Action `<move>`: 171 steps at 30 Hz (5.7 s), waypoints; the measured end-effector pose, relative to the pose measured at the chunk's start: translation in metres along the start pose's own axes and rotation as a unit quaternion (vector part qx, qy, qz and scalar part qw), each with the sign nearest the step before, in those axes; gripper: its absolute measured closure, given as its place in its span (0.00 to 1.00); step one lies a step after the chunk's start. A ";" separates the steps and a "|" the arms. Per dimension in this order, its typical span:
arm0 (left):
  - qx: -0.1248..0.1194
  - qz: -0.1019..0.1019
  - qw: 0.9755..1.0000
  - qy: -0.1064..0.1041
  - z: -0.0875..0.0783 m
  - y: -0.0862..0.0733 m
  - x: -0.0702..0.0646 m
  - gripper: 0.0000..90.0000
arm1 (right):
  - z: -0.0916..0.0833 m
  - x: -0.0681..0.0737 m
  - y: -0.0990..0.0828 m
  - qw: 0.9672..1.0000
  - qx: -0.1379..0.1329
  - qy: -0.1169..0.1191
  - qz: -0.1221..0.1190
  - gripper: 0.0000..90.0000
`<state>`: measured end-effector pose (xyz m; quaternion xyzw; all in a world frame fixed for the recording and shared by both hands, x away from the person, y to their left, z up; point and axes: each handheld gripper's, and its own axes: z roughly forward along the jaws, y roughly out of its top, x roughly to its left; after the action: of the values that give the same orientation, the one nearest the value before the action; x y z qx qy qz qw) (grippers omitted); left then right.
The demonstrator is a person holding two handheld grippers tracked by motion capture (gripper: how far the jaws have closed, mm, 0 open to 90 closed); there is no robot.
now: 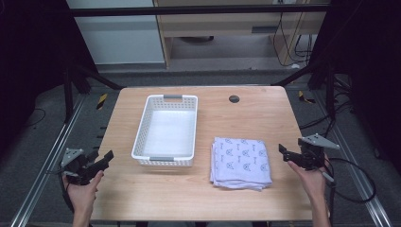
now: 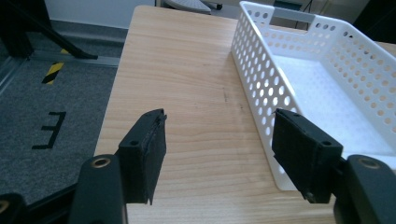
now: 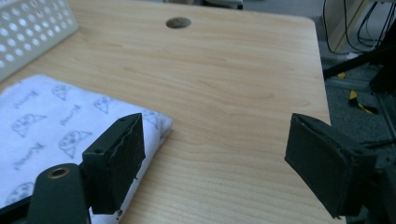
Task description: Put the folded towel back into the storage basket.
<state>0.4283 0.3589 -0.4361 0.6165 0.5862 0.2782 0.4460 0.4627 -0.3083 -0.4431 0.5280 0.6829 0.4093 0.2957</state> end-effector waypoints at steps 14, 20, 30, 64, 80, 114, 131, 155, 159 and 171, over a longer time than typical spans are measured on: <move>-0.005 0.040 0.997 -0.060 -0.007 0.019 -0.038 0.39 | -0.029 -0.001 0.021 0.998 -0.039 0.042 0.017 0.26; -0.010 0.050 0.995 -0.086 -0.009 0.025 -0.056 0.41 | -0.030 0.005 0.029 0.998 -0.033 0.059 0.009 0.26; -0.005 0.060 0.991 -0.120 -0.002 0.033 -0.085 0.43 | -0.031 0.009 0.045 0.996 -0.038 0.081 0.011 0.25; 0.030 0.131 0.967 -0.217 0.040 0.028 -0.237 0.46 | 0.015 0.034 0.058 0.993 0.000 0.119 -0.018 0.28; 0.060 0.165 0.960 -0.219 0.055 -0.005 -0.283 0.49 | 0.028 0.032 0.038 0.992 0.034 0.119 -0.024 0.34; 0.143 0.138 0.964 -0.175 0.100 -0.069 -0.298 0.49 | 0.065 0.034 0.004 0.990 0.089 0.106 -0.021 0.43; 0.163 0.132 0.962 -0.176 0.116 -0.077 -0.298 0.45 | 0.086 0.044 -0.011 0.985 0.135 0.106 -0.007 0.48; 0.182 0.094 0.961 -0.185 0.109 -0.073 -0.306 0.83 | 0.081 0.043 -0.007 0.980 0.155 0.118 0.036 0.79; 0.175 0.099 0.961 -0.189 0.106 -0.071 -0.306 0.84 | 0.075 0.047 -0.003 0.982 0.154 0.112 0.019 0.80; 0.134 0.121 0.960 -0.215 0.081 -0.048 -0.312 0.84 | 0.040 0.051 0.016 0.987 0.101 0.122 0.007 0.80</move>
<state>0.4264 0.0342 -0.4586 0.7820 0.4295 0.1097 0.4382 0.4899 -0.2473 -0.4473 0.5059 0.7482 0.4014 0.1520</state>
